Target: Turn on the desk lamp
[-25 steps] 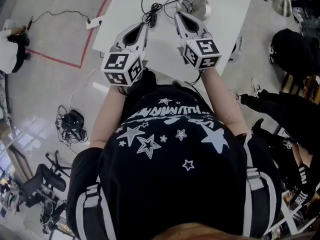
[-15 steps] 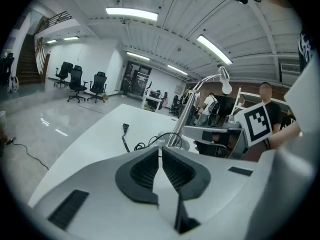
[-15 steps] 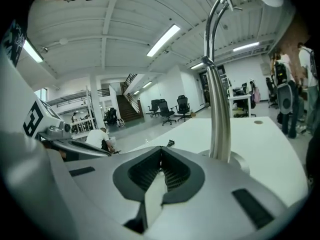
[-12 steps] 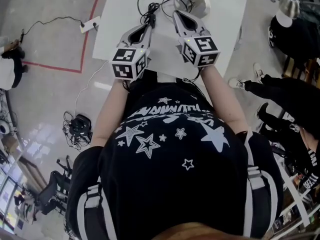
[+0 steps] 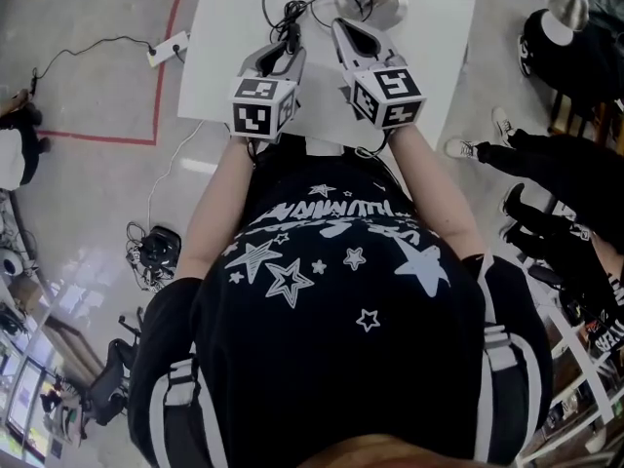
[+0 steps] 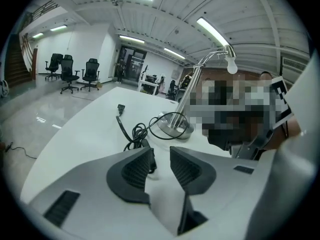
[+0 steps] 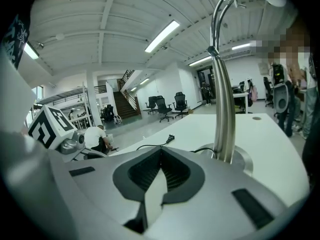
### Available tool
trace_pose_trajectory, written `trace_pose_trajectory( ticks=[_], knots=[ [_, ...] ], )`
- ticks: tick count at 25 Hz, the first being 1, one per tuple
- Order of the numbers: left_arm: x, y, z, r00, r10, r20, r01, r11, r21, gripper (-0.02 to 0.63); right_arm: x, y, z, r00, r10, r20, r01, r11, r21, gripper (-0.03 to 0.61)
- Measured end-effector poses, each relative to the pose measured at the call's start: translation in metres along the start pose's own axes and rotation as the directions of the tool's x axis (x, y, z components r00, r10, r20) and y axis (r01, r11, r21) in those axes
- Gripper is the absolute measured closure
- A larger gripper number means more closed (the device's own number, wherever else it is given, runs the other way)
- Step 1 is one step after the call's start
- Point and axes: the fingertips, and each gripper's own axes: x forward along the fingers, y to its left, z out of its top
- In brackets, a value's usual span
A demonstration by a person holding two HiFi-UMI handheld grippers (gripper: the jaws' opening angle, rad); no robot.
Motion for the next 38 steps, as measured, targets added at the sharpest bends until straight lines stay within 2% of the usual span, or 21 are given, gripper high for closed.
trace_pose_trajectory(
  ticks=[4, 11, 24, 27, 28, 31, 35, 38],
  knots=[
    [0.013, 0.006, -0.012, 0.999, 0.006, -0.04, -0.006, 1.0, -0.002, 0.479, -0.001, -0.003, -0.008, 1.0, -0.01, -0.013, 0.01, 1.0, 0.006, 0.574],
    [0.021, 0.008, -0.02, 0.996, 0.002, -0.09, -0.002, 1.0, 0.005, 0.479, -0.005, -0.006, -0.013, 0.999, -0.036, -0.029, 0.037, 0.999, 0.024, 0.574],
    [0.028, 0.014, -0.021, 0.994, 0.036, -0.102, -0.033, 0.999, 0.035, 0.479, -0.004, -0.011, -0.025, 0.998, -0.046, -0.044, 0.048, 0.998, 0.037, 0.574],
    [0.027, 0.015, -0.022, 0.993, 0.047, -0.112, -0.043, 0.998, 0.035, 0.487, 0.001, -0.003, -0.027, 0.998, -0.012, -0.063, 0.014, 1.0, 0.027, 0.574],
    [0.026, 0.016, -0.022, 0.992, 0.05, -0.113, -0.047, 0.998, 0.03, 0.512, 0.004, 0.0, -0.03, 0.997, 0.009, -0.077, -0.007, 1.0, 0.024, 0.574],
    [0.028, 0.016, -0.022, 0.993, 0.048, -0.108, -0.047, 0.999, 0.015, 0.517, 0.013, 0.009, -0.039, 0.986, 0.086, -0.14, -0.084, 0.996, 0.016, 0.574],
    [0.029, 0.017, -0.023, 0.993, 0.05, -0.111, -0.048, 0.999, 0.017, 0.522, 0.024, 0.019, -0.052, 0.953, 0.193, -0.234, -0.196, 0.981, 0.008, 0.574],
    [0.028, 0.018, -0.023, 0.992, 0.053, -0.113, -0.052, 0.999, 0.012, 0.526, 0.033, 0.023, -0.059, 0.926, 0.239, -0.293, -0.253, 0.967, -0.008, 0.574]
  ],
)
